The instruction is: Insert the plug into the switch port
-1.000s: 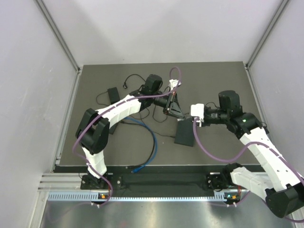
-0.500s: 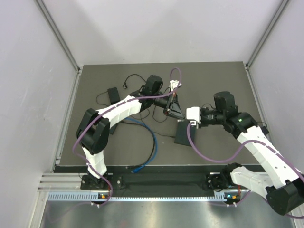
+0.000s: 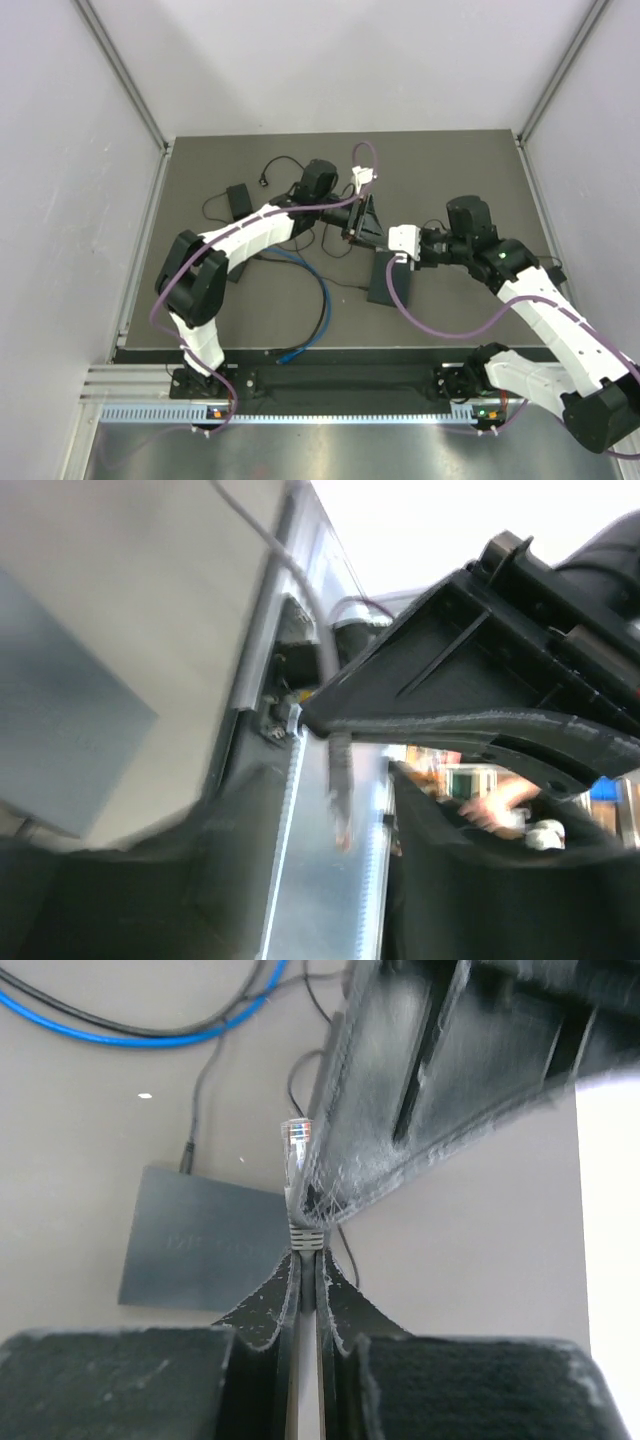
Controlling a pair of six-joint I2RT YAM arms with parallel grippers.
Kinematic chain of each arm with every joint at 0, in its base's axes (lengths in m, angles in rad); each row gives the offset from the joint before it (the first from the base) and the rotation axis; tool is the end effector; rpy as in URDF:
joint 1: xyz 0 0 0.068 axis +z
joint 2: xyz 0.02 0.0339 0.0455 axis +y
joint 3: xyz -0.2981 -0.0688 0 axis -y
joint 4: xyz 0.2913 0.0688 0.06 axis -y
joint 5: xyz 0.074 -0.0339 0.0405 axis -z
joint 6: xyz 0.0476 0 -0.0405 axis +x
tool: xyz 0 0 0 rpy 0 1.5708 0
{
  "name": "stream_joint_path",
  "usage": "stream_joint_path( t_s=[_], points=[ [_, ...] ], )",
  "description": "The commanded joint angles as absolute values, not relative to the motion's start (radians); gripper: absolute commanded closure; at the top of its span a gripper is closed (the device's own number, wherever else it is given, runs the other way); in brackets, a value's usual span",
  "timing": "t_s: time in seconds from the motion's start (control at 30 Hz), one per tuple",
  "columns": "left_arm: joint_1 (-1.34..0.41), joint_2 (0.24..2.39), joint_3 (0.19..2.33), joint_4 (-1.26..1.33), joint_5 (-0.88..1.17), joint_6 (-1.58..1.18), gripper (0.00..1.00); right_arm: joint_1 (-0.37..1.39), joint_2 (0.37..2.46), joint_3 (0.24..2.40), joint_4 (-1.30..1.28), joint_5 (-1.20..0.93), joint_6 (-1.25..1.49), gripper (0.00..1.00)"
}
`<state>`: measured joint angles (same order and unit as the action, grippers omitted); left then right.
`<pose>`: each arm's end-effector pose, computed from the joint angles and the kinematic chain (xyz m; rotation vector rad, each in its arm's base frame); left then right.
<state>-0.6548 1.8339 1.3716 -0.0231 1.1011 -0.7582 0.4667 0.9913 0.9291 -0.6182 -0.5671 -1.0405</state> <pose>0.3466 -0.3196 0.2805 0.7095 2.2704 -1.9149 0.2028 0.1308 0.3329 -1.6697 1.3476 0.3070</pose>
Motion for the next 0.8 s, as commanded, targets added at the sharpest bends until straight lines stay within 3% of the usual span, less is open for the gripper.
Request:
stream_joint_path(
  t_s=[0.0, 0.07, 0.23, 0.47, 0.77],
  points=[
    [-0.585, 1.705, 1.327, 0.086, 1.002, -0.687, 0.37, 0.468, 0.959, 0.930, -0.587, -0.497, -0.954, 1.00],
    [-0.539, 1.675, 1.309, 0.046, 0.924, -0.584, 0.26, 0.434, 0.940, 0.942, -0.591, -0.483, -0.846, 1.00],
    [-0.521, 1.625, 1.292, -0.080, 0.714, -0.232, 0.22, 0.218, 0.842, 0.957, -0.574, -0.638, -0.634, 1.00],
    [-0.702, 1.698, 1.233, -0.123, 0.677, 0.366, 0.31, 0.014, 0.739, 0.957, -0.422, -0.742, -0.243, 1.00],
    [-0.900, 2.001, 1.534, -0.284, 0.651, 0.676, 0.38, -0.207, 0.775, 0.985, -0.504, -0.785, -0.299, 1.00]
  ],
)
